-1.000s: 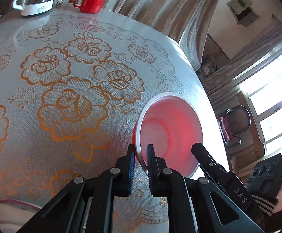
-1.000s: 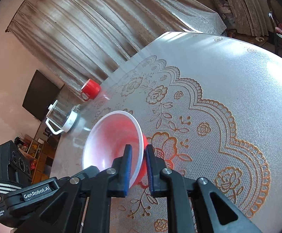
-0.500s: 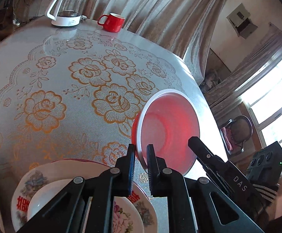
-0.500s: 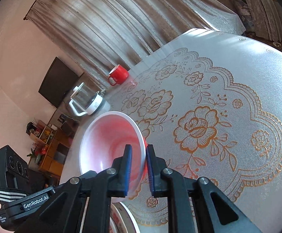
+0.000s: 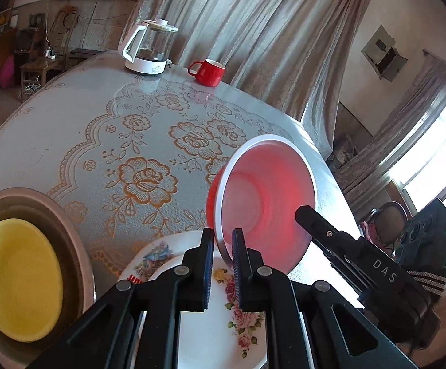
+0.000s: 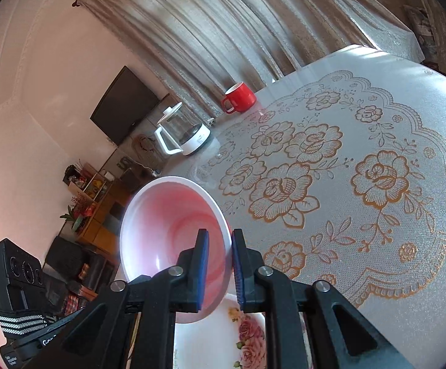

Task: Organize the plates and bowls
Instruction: 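Lift the red bowl and carry it over the steel bowl with the right gripper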

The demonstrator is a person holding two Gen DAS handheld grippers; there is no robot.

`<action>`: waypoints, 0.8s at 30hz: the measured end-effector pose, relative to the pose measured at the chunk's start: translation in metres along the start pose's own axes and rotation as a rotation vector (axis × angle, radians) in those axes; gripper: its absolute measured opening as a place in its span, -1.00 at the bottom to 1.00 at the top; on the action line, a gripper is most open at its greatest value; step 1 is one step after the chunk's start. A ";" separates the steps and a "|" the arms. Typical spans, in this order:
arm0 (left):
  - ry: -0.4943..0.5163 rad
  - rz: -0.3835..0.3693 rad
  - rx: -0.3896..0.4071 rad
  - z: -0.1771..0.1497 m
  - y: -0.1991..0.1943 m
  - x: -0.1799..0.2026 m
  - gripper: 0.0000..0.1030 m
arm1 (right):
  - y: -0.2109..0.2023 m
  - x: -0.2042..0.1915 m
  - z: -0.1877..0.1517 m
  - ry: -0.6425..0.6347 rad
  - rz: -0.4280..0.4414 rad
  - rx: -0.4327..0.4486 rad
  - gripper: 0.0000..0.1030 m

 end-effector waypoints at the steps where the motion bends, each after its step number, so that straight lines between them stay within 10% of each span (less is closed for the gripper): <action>1: -0.008 0.001 0.003 0.000 -0.003 -0.005 -0.78 | 0.001 -0.006 -0.001 -0.010 0.004 -0.003 -0.72; 24: -0.141 0.023 0.149 0.007 -0.102 -0.116 -0.78 | 0.037 -0.138 -0.044 -0.197 0.173 -0.129 -0.71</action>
Point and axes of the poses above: each gripper's, at about its wrist camera, not at the fingertips, and y roughly the way its jaws point, x to its right, z to its top, the point moved 6 cm from there along y, roughly the way its jaws point, and after that the axes turned 14 degrees about -y, right-handed, at the moved point
